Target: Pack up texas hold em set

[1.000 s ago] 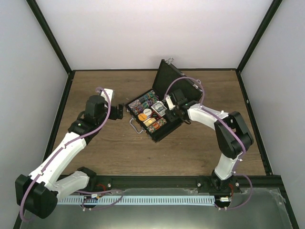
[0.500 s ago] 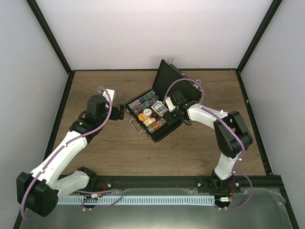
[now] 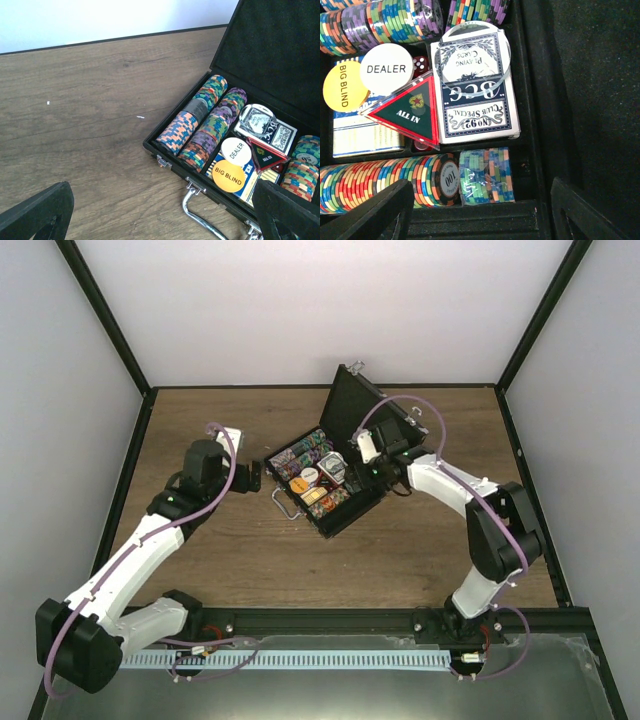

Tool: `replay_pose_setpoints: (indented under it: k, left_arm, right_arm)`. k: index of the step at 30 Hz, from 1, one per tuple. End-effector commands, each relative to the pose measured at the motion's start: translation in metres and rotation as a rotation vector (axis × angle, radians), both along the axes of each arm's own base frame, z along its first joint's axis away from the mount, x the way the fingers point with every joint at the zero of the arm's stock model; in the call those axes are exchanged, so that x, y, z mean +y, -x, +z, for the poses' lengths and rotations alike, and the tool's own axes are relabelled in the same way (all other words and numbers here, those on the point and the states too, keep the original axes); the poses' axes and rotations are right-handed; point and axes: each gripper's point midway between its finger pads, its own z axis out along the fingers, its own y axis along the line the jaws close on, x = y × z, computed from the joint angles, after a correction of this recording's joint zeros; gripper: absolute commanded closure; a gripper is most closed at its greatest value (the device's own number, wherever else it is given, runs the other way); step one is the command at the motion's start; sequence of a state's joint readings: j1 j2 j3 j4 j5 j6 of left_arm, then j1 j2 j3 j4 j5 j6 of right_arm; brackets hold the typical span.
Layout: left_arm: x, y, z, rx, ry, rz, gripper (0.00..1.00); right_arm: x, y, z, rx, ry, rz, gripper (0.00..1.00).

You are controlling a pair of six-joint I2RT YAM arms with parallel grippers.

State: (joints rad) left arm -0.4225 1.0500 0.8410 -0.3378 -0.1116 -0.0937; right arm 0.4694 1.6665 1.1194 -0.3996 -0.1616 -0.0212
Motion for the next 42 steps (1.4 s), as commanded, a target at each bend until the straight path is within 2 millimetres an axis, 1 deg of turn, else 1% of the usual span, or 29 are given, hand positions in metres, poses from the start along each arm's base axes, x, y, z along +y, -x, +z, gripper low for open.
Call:
replay_pose_setpoints:
  k: [1, 3, 6, 11, 14, 20, 25, 28, 30, 31, 34, 35, 37, 40, 42]
  left_arm:
    - [0.0, 0.001, -0.001, -0.003, 0.007, 0.0, 0.0]
    - [0.0, 0.001, -0.001, -0.001, 0.008, -0.001, 0.0]
    - [0.001, 0.0, -0.002, 0.0, 0.004, 0.005, 0.0]
    - [0.0, 0.0, -0.003, 0.004, 0.006, 0.002, 0.0]
    - [0.0, 0.0, -0.003, 0.004, 0.005, 0.004, 0.0]
    - [0.005, -0.001, -0.001, -0.006, -0.004, 0.027, 0.0]
    - [0.009, -0.001, 0.0, -0.011, -0.011, 0.047, 0.0]
    - [0.009, -0.001, 0.001, -0.015, -0.012, 0.048, 0.0]
    - [0.009, -0.001, 0.001, -0.013, -0.011, 0.048, 0.0]
    - [0.009, -0.001, 0.001, -0.013, -0.011, 0.048, 0.0]
    - [0.01, -0.001, 0.002, -0.017, -0.01, 0.05, 0.0]
    - [0.01, -0.001, 0.002, -0.018, -0.011, 0.052, 0.0]
    - [0.011, -0.001, 0.002, -0.02, -0.01, 0.054, 0.0]
    - [0.011, -0.001, 0.002, -0.022, -0.012, 0.059, 0.0]
    - [0.011, -0.001, 0.002, -0.021, -0.011, 0.058, 0.0]
  right_arm:
    - [0.009, -0.007, 0.006, 0.029, -0.082, 0.007, 0.17]
    - [0.007, -0.009, -0.003, 0.056, -0.073, -0.008, 0.11]
    - [0.007, -0.009, -0.014, 0.092, -0.07, -0.015, 0.07]
    - [0.012, -0.007, -0.027, 0.141, -0.083, -0.013, 0.06]
    - [0.018, -0.004, -0.033, 0.181, -0.104, 0.002, 0.06]
    - [0.041, 0.009, -0.04, 0.233, -0.137, 0.086, 0.06]
    - [0.07, 0.031, -0.035, 0.288, -0.194, 0.196, 0.07]
    - [0.079, 0.041, -0.035, 0.315, -0.192, 0.227, 0.07]
    - [0.078, 0.042, -0.038, 0.316, -0.166, 0.218, 0.07]
    - [0.075, 0.039, -0.039, 0.301, -0.146, 0.199, 0.08]
    - [0.057, 0.02, -0.044, 0.23, -0.056, 0.077, 0.09]
    - [0.049, 0.012, -0.042, 0.192, -0.023, 0.03, 0.1]
    - [0.042, 0.002, -0.031, 0.133, -0.005, -0.038, 0.12]
    - [0.044, -0.004, -0.007, 0.069, -0.032, -0.054, 0.14]
    - [0.048, -0.004, 0.004, 0.055, -0.055, -0.041, 0.14]
